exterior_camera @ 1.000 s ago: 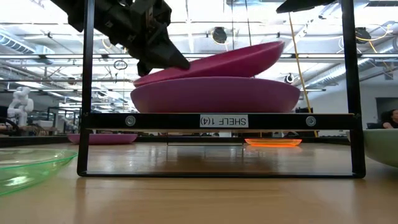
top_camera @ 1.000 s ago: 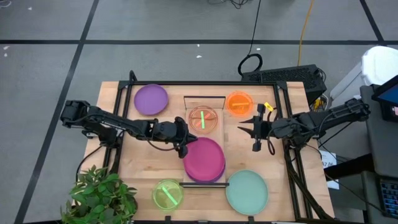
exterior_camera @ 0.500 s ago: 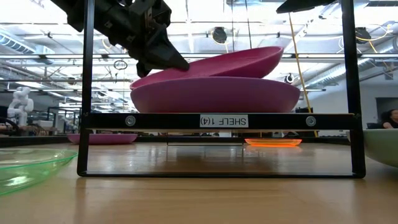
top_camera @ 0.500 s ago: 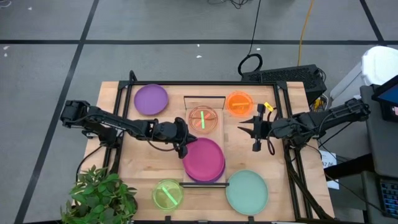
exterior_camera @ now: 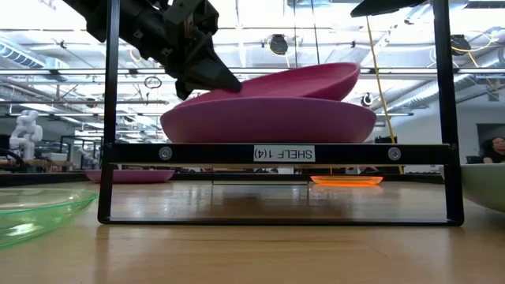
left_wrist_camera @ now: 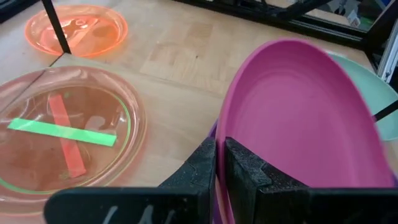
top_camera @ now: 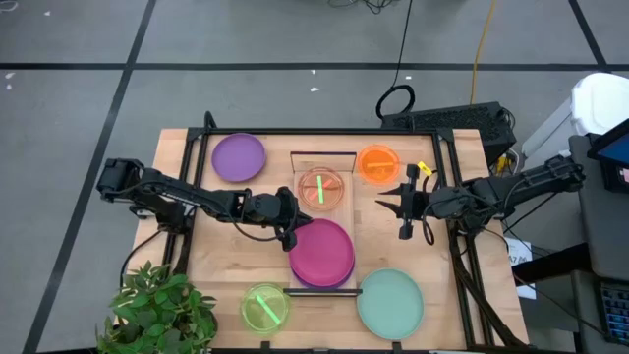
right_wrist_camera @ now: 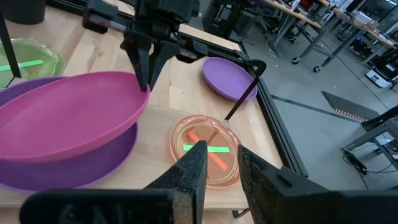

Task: Place and stack plates onto a shelf
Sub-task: Stack the large pink plate on top of the large purple plate on the shelf, then stack the small orange plate on top of the small green plate on the shelf

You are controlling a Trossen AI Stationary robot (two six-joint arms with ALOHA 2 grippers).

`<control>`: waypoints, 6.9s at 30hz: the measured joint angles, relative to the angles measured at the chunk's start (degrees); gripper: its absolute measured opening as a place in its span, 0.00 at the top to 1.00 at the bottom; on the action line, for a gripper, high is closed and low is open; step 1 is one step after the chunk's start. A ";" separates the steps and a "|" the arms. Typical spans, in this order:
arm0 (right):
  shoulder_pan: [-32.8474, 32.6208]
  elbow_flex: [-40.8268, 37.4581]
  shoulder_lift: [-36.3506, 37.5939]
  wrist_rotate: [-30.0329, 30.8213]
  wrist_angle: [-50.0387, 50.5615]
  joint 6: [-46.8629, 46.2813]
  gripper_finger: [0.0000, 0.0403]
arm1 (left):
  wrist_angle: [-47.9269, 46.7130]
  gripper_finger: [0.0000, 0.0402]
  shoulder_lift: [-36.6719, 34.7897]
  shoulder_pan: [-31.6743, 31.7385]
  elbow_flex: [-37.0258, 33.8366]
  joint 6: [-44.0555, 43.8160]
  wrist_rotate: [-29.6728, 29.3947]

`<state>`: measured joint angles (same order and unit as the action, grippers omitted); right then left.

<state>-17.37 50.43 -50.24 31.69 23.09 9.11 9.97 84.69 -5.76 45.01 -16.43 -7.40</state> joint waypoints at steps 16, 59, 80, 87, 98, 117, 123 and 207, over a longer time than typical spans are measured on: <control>0.00 0.00 -0.02 -0.23 -0.04 -1.66 0.82 | 3.09 0.79 1.23 0.07 -0.02 1.33 -1.23; 0.13 -10.36 -0.02 -4.95 -6.58 -17.21 0.82 | -19.68 0.80 -8.56 -16.84 -1.72 0.16 -3.40; 0.13 -10.38 -0.02 -4.89 -6.99 -17.01 0.82 | -15.36 0.80 -1.82 -19.41 -1.77 -4.69 -11.80; 0.13 -10.38 -0.02 -4.89 -6.97 -16.95 0.82 | -15.33 0.80 -0.53 -19.86 -1.80 -5.33 -13.22; 0.13 -10.38 -0.02 -4.81 -6.97 -16.33 0.82 | -10.22 0.80 -0.53 -20.36 -1.79 -2.65 -15.52; 12.03 -17.28 -3.52 0.71 -8.30 -18.62 0.82 | -9.26 0.80 -0.55 -19.39 -1.79 -0.60 -19.69; 17.86 -19.14 -8.45 -0.46 -8.27 -14.03 0.82 | -9.45 0.80 -0.58 -19.59 -1.79 -3.19 -19.71; 21.36 -24.17 -22.48 3.26 -27.84 7.21 1.00 | -11.52 0.80 -0.60 -22.49 -1.77 -7.89 -19.76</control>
<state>3.99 26.26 -72.72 34.95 -4.75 16.32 -1.54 84.09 -28.25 43.24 -24.32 -27.16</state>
